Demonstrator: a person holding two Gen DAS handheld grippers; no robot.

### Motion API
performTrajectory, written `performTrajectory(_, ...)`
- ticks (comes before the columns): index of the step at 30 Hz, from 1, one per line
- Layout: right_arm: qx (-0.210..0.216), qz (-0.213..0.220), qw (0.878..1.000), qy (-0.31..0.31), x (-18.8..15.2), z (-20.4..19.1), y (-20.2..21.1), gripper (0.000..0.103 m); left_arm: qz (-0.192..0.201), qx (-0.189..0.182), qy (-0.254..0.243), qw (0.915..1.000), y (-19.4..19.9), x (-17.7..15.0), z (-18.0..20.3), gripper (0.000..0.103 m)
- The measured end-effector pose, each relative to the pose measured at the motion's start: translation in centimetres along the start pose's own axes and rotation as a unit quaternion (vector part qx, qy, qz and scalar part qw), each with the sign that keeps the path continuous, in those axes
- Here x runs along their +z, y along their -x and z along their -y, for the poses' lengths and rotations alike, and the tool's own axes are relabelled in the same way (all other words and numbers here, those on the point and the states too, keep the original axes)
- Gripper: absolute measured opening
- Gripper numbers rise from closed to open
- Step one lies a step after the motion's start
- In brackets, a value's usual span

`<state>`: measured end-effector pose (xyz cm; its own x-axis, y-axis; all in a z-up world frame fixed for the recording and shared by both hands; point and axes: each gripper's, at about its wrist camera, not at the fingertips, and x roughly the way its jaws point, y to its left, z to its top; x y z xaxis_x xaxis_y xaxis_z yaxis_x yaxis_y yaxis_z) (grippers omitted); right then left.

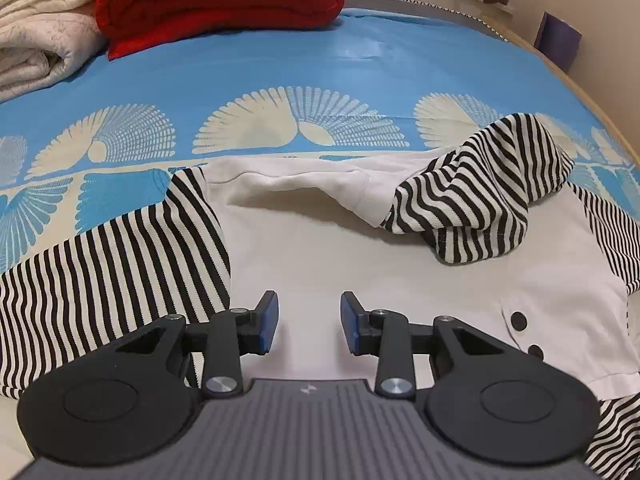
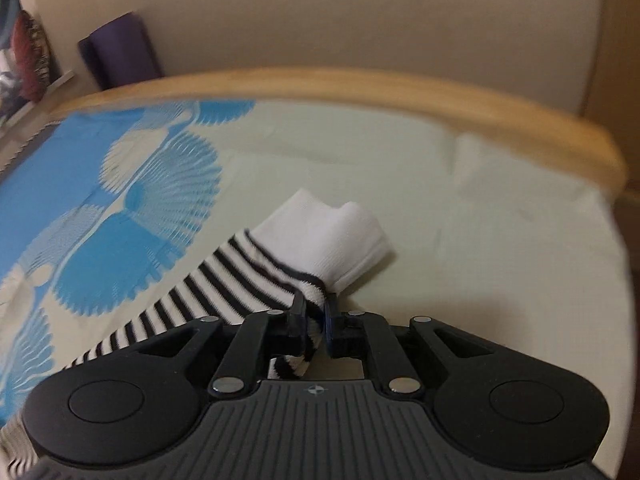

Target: Fold small clothes

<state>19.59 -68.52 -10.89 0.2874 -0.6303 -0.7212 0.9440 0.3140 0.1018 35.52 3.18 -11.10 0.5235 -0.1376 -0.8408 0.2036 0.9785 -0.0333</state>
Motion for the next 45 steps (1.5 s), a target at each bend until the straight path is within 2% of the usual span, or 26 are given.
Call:
performTrajectory(4, -0.058, 0.062, 0.996, 0.018, 0.5, -1.1, 1.8, 0.019, 0.016, -0.017, 0.003, 0.9997, 0.6, 0.2, -0.1, 0.038)
performTrajectory(6, -0.032, 0.072, 0.997, 0.012, 1.3, -0.9, 3.7, 0.021, 0.029, -0.035, -0.004, 0.999, 1.0, 0.4, 0.3, 0.038)
performTrajectory(8, 0.035, 0.056, 0.998, -0.008, 2.0, -1.8, 6.7, 0.021, 0.036, -0.064, -0.017, 0.9972, 1.2, 1.3, 1.2, 0.039)
performTrajectory(9, 0.088, 0.035, 0.995, -0.016, 2.3, -2.8, 8.7, 0.021, 0.038, -0.073, -0.023, 0.9963, 1.1, 1.9, 1.9, 0.039)
performTrajectory(11, 0.174, -0.009, 0.985, -0.008, 2.5, -5.3, 12.4, 0.025, 0.042, -0.092, -0.037, 0.9942, 0.3, 3.5, 3.7, 0.046)
performTrajectory(13, 0.271, -0.05, 0.961, 0.021, 1.8, -8.1, 16.8, 0.041, 0.046, -0.109, -0.054, 0.9915, -1.4, 5.3, 5.7, 0.051)
performTrajectory(15, 0.348, -0.068, 0.933, 0.055, 0.2, -10.2, 20.2, 0.067, 0.034, -0.108, -0.059, 0.9918, -3.9, 7.3, 7.7, 0.052)
performTrajectory(17, 0.406, -0.077, 0.905, 0.101, -2.6, -12.0, 22.0, 0.072, 0.009, -0.111, -0.061, 0.9919, -6.7, 9.0, 9.7, 0.052)
performTrajectory(18, 0.414, -0.081, 0.9, 0.114, -3.9, -12.6, 22.1, 0.072, 0.002, -0.11, -0.067, 0.9917, -7.8, 9.6, 10.5, 0.052)
performTrajectory(22, 0.358, -0.154, 0.905, 0.169, -9.4, -15.7, 19.1, 0.066, -0.032, -0.117, -0.134, 0.9835, -11.7, 11.4, 14.2, 0.048)
performTrajectory(23, 0.344, -0.174, 0.907, 0.171, -10.3, -16.3, 18.4, 0.064, -0.048, -0.12, -0.165, 0.9778, -12.7, 11.6, 14.9, 0.022)
performTrajectory(24, 0.337, -0.191, 0.906, 0.171, -11.1, -16.7, 17.8, 0.064, -0.062, -0.121, -0.195, 0.9714, -13.4, 11.8, 15.4, 0.001)
performTrajectory(26, 0.32, -0.216, 0.906, 0.171, -12.6, -17.8, 16.4, 0.064, -0.063, -0.12, -0.243, 0.9606, -13.9, 13.1, 15.3, 0.001)
performTrajectory(27, 0.31, -0.227, 0.905, 0.184, -13.7, -18.7, 15.8, 0.064, -0.052, -0.115, -0.245, 0.9614, -13.9, 14.8, 14.3, 0.001)
performTrajectory(29, 0.302, -0.249, 0.895, 0.215, -15.6, -19.3, 15.3, 0.064, -0.024, -0.088, -0.205, 0.9745, -13.9, 19.7, 10.7, 0.001)
performTrajectory(30, 0.287, -0.257, 0.895, 0.226, -16.6, -19.5, 14.8, 0.064, -0.003, -0.061, -0.18, 0.9817, -13.9, 22.1, 8.7, 0.001)
performTrajectory(31, 0.274, -0.266, 0.894, 0.235, -17.2, -19.6, 14.4, 0.064, 0.024, -0.01, -0.158, 0.9871, -13.9, 24.6, 6.6, 0.001)
performTrajectory(33, 0.263, -0.291, 0.889, 0.238, -18.4, -19.6, 13.4, 0.064, 0.059, 0.088, -0.119, 0.9872, -13.9, 28.3, 3.3, 0.01)
performTrajectory(34, 0.255, -0.297, 0.889, 0.237, -18.7, -19.5, 12.9, 0.064, 0.069, 0.101, -0.105, 0.9869, -13.5, 29.3, 2.4, 0.011)
performTrajectory(35, 0.246, -0.299, 0.89, 0.24, -19.0, -19.4, 12.4, 0.064, 0.074, 0.081, -0.097, 0.9892, -13.0, 30.0, 2.0, 0.014)
performTrajectory(36, 0.247, -0.297, 0.89, 0.243, -19.1, -19.4, 12.2, 0.063, 0.079, 0.055, -0.1, 0.9904, -12.5, 30.0, 2.1, 0.028)
performTrajectory(38, 0.248, -0.286, 0.89, 0.254, -19.0, -19.5, 12.2, 0.063, 0.095, 0.007, -0.121, 0.988, -11.8, 28.8, 3.7, 0.049)
performTrajectory(39, 0.246, -0.282, 0.891, 0.258, -18.9, -19.6, 12.2, 0.063, 0.088, -0.017, -0.13, 0.9875, -12.1, 27.9, 4.7, 0.052)
performTrajectory(41, 0.244, -0.281, 0.892, 0.255, -18.9, -19.5, 12.1, 0.063, 0.038, -0.084, -0.136, 0.9865, -14.0, 26.0, 6.7, 0.053)
performTrajectory(42, 0.243, -0.282, 0.893, 0.255, -18.8, -19.8, 12.0, 0.064, 0.015, -0.103, -0.129, 0.9862, -15.4, 25.2, 7.8, 0.053)
performTrajectory(45, 0.243, -0.276, 0.892, 0.262, -18.5, -20.0, 12.6, 0.065, -0.016, -0.121, -0.078, 0.9895, -18.8, 24.3, 10.6, 0.055)
